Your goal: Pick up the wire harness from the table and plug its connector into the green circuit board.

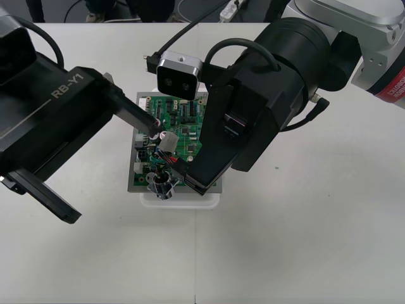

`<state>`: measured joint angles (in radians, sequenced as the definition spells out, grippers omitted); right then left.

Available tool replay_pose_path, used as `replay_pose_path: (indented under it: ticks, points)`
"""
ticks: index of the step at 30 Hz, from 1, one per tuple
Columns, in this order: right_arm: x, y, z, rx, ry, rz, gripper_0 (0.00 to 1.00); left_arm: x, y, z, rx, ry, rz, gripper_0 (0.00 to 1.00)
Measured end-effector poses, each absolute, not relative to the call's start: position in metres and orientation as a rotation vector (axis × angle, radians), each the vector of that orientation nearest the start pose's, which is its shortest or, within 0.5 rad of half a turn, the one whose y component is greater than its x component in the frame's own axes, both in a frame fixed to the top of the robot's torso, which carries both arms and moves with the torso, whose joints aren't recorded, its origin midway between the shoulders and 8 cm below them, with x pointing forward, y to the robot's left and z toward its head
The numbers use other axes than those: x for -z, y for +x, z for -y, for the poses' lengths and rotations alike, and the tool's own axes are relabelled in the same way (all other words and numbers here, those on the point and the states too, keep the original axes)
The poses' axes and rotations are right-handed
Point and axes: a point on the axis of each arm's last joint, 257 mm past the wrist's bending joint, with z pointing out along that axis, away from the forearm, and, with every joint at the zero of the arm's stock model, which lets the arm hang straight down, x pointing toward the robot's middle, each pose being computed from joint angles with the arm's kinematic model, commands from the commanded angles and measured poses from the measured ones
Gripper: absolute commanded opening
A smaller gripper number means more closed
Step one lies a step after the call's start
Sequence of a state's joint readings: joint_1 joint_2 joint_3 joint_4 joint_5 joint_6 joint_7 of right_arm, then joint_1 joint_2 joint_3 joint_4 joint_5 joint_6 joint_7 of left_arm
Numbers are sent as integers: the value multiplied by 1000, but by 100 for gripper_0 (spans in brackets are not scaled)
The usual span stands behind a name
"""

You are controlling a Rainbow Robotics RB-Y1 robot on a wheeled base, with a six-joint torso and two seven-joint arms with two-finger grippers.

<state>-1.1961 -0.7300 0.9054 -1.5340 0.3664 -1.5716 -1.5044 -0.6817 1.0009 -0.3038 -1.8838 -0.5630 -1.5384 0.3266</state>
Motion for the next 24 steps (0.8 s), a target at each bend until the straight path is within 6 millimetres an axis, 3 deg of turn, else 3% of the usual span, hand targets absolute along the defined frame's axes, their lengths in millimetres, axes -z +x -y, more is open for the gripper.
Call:
replay_pose_path:
  ticks: [24]
  points:
    - [-33, 206, -17, -2246, -1621, -2305, 0, -36, 218, -57, 1393, 1859, -819, 100]
